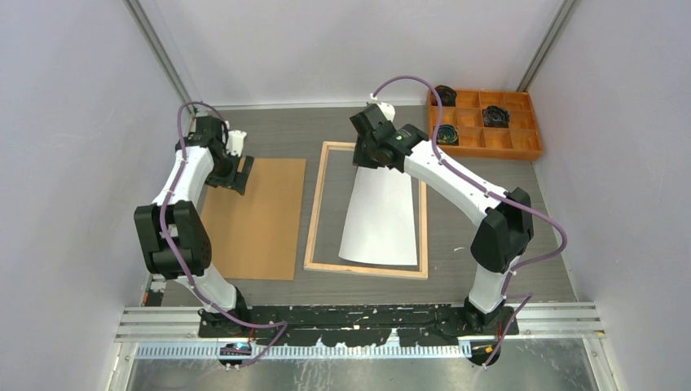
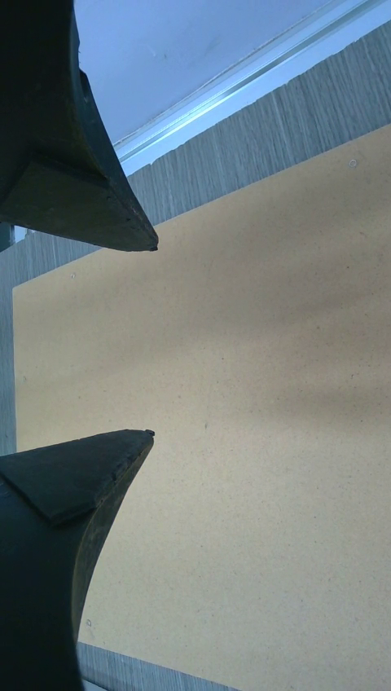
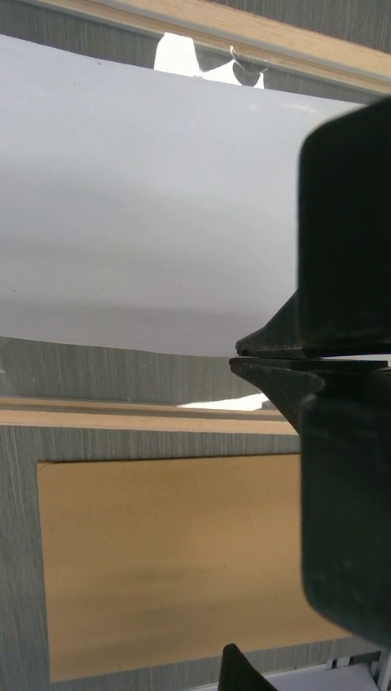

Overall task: Put the photo into the frame
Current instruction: Turn over the photo from the photo frame.

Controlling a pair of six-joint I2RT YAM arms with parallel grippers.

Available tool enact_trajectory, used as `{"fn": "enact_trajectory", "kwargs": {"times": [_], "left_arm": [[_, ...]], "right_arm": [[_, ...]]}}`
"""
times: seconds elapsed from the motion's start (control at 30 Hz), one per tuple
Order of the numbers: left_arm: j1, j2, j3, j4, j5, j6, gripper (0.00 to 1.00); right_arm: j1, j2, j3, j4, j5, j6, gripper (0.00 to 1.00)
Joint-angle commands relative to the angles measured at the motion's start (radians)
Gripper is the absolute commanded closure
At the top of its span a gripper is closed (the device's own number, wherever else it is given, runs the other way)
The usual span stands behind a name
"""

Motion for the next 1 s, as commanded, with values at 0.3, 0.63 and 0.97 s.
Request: {"fn": "enact_trajectory", "kwargs": {"times": [0.3,0.63,0.97], "left_arm": [[0.000,-0.023,0.010,0.005,0.008,0.006,0.19],[0.000,-0.024,0.010,0.005,0.010,0.011,0.19],[0.001,-0.019,0.009,0.011,0.016,0.013,0.19]], "right_arm": [[0.006,-0.024,0.010,-0.049,0.061,-0.033,0.99],[0.003,-0.018,0.002,-0.057,0.160,0.065,0.99],[-0.016,0.017,0.002,-0.057,0.146,0.138,0.99]]}}
